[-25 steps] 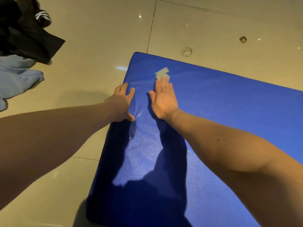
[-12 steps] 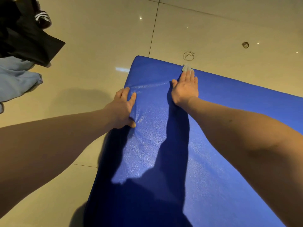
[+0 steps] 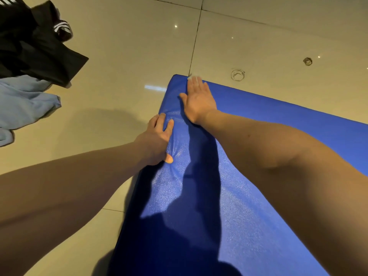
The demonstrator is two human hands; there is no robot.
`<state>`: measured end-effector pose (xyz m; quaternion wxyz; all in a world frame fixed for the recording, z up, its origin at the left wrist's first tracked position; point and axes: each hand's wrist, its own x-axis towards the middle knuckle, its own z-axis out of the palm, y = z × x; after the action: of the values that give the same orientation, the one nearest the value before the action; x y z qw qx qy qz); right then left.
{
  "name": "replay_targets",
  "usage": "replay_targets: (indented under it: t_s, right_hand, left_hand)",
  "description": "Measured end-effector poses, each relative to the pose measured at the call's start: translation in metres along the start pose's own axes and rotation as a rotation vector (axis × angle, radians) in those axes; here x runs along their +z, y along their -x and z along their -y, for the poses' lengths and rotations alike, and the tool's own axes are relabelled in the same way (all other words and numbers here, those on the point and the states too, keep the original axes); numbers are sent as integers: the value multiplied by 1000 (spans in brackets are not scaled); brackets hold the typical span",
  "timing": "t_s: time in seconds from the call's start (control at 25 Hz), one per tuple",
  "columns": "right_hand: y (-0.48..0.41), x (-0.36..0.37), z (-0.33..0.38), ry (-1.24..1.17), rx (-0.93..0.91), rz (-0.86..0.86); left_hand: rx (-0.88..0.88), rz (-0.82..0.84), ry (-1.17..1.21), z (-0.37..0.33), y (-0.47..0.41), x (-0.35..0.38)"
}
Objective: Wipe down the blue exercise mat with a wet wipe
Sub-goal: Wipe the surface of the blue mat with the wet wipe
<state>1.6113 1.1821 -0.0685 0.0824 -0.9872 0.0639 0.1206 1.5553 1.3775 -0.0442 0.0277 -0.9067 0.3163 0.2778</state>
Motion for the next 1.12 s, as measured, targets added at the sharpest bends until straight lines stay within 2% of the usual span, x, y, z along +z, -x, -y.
replay_targets:
  t_s: [0.16,0.28,0.36,0.48,0.6,0.68,0.76,0.96,1.04,1.12]
  right_hand:
    - [18,-6,-63,134,30,27]
    - [34,-12,-100,168,177,50]
    - [34,-12,-92,111,264,26]
    - [27,-4,-25,-65,127,-52]
    - [31,7,30,-67,-73,-8]
    - [34,6,23,9,-119,40]
    - [37,1,-4,68,-119,14]
    - [47,-5,-84,184,91,10]
    - [46,-5,-81,121,218,16]
    - [34,-1,-48,30,252,-22]
  left_hand:
    - [-14,9,-70,-2,0,-3]
    - [-29,24,-88,-3,-1,-4]
    - [-32,24,-94,-3,-2,-3]
    - [-17,7,-87,-2,1,-3]
    - [2,-7,-49,-1,3,-5]
    - [1,-6,-7,0,3,-3]
    - [-20,0,10,0,1,-1]
    - [-34,32,25,0,-3,-2]
    - [-35,35,37,1,-3,-2]
    - [-27,36,44,0,-2,-3]
